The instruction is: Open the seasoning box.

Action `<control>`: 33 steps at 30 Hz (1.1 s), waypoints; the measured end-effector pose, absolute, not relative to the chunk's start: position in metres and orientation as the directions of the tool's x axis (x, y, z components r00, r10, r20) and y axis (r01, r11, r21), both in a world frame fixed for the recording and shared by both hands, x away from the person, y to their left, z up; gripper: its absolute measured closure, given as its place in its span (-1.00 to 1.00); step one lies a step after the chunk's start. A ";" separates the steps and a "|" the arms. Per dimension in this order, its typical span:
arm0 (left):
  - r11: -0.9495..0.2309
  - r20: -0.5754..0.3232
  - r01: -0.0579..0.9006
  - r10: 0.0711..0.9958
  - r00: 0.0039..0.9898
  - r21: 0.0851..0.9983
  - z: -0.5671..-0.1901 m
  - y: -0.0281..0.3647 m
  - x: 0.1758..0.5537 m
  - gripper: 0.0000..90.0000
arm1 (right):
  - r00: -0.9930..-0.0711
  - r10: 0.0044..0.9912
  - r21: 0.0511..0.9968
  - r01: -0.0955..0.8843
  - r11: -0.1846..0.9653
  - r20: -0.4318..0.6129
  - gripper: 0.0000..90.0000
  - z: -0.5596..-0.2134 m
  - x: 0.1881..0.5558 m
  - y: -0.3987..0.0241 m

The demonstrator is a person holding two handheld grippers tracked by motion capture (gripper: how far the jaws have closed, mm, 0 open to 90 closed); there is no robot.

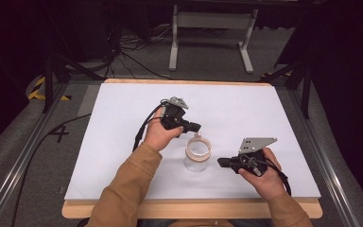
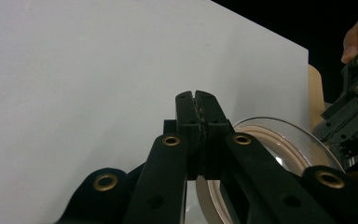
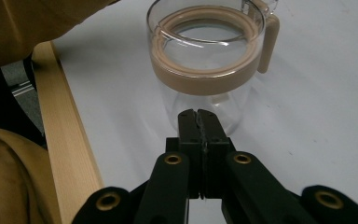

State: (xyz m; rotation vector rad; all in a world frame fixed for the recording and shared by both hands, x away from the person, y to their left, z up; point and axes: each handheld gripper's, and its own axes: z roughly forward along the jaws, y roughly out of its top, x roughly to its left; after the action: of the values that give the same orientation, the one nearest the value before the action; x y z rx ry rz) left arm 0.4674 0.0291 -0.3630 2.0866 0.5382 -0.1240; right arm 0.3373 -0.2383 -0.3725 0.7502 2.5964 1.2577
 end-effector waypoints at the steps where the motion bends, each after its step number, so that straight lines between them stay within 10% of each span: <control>1: -0.460 -0.289 0.419 0.327 0.900 0.783 -0.363 0.029 0.467 0.99 | -0.863 0.500 0.772 0.366 0.519 0.073 1.00 -0.373 0.337 -0.238; 33: -0.456 -0.302 0.433 0.333 0.893 0.777 -0.368 0.028 0.470 0.99 | -0.840 0.535 0.869 0.326 0.373 0.086 1.00 -0.369 0.345 -0.223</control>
State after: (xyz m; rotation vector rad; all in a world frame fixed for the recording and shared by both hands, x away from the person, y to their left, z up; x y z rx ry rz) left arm 0.4700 0.0282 -0.3679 2.0863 0.5508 -0.1307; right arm 0.3452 -0.2232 -0.3688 0.7722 2.4215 1.4585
